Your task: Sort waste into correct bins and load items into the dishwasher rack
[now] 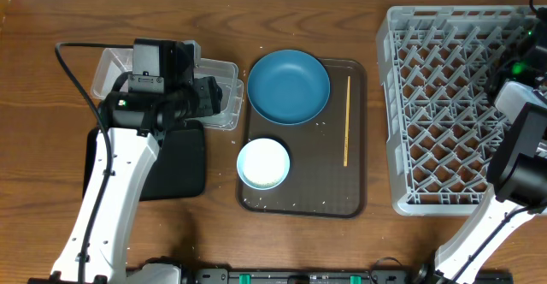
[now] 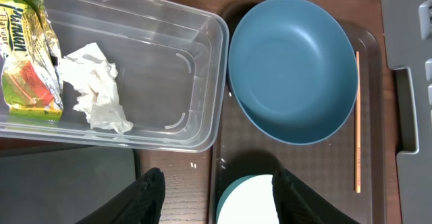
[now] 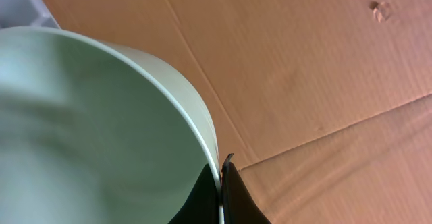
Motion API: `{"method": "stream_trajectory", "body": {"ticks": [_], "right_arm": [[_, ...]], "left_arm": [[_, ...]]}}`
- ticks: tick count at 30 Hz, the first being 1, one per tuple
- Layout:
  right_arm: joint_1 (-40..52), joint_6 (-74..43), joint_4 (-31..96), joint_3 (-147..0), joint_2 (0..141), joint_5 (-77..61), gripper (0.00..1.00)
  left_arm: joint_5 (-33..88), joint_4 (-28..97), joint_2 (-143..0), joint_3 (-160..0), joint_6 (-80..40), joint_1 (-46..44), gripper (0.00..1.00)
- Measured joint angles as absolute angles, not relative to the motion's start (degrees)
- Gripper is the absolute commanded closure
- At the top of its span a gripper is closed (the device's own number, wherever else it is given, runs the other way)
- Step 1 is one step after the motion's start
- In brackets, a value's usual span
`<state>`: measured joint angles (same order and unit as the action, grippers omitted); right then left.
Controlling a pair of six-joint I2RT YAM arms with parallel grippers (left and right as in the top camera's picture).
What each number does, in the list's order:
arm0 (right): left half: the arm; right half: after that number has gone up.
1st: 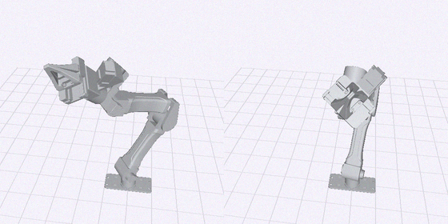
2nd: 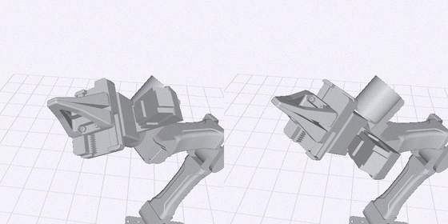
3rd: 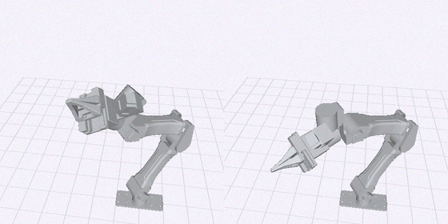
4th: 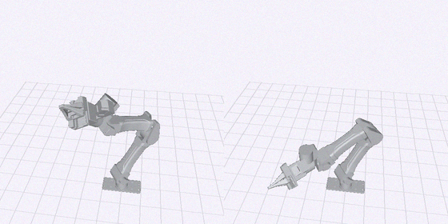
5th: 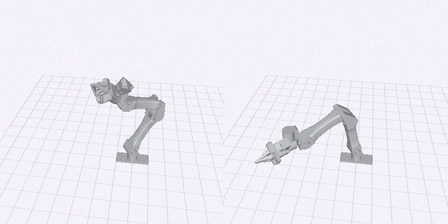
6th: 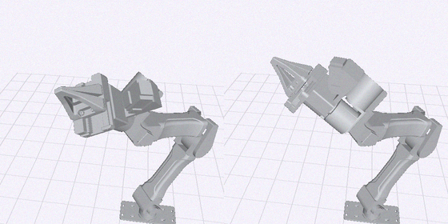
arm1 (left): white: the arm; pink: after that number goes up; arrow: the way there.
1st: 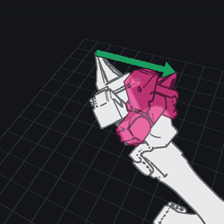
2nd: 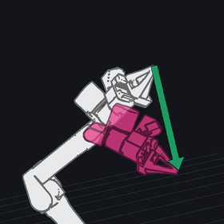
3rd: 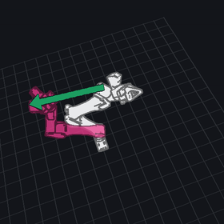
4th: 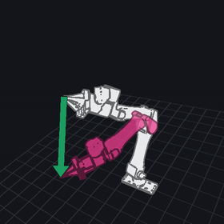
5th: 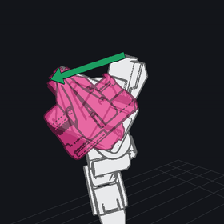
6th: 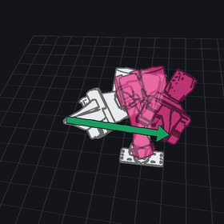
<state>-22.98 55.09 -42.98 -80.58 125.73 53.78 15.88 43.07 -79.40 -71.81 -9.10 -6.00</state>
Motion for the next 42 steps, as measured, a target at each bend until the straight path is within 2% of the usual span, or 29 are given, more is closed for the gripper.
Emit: {"method": "stream_trajectory", "body": {"ticks": [16, 18, 21, 22, 29, 42], "right_arm": [[-24.99, 54.22, -39.75, -80.66, 125.82, 56.03, 0.99], [-24.75, 52.62, -37.28, -80.93, 125.54, 56.71, 0.92], [-24.4, 49.45, -30.61, -81.41, 124.75, 57.84, 0.74], [-24.18, 47.97, -28.95, -81.43, 124.7, 58.37, 0.73], [-20.95, 39.86, -15.07, -81.08, 125.56, 57.23, 0.7], [-18.06, 33.52, -14.35, -81.03, 125.32, 56.14, 0.61]], "left_arm": [[15.9, 43.09, -79.4, -71.81, -9.13, -6.0, 0.46], [15.9, 43.07, -79.4, -71.81, -9.13, -6.0, 0.46], [15.88, 43.07, -79.4, -71.81, -9.13, -6.0, 0.46], [15.88, 43.09, -79.4, -71.81, -9.13, -6.0, 0.46], [15.9, 43.48, -79.4, -71.81, -9.13, -6.0, 0.46], [15.9, 43.51, -79.4, -71.81, -9.13, -6.0, 0.46]]}}
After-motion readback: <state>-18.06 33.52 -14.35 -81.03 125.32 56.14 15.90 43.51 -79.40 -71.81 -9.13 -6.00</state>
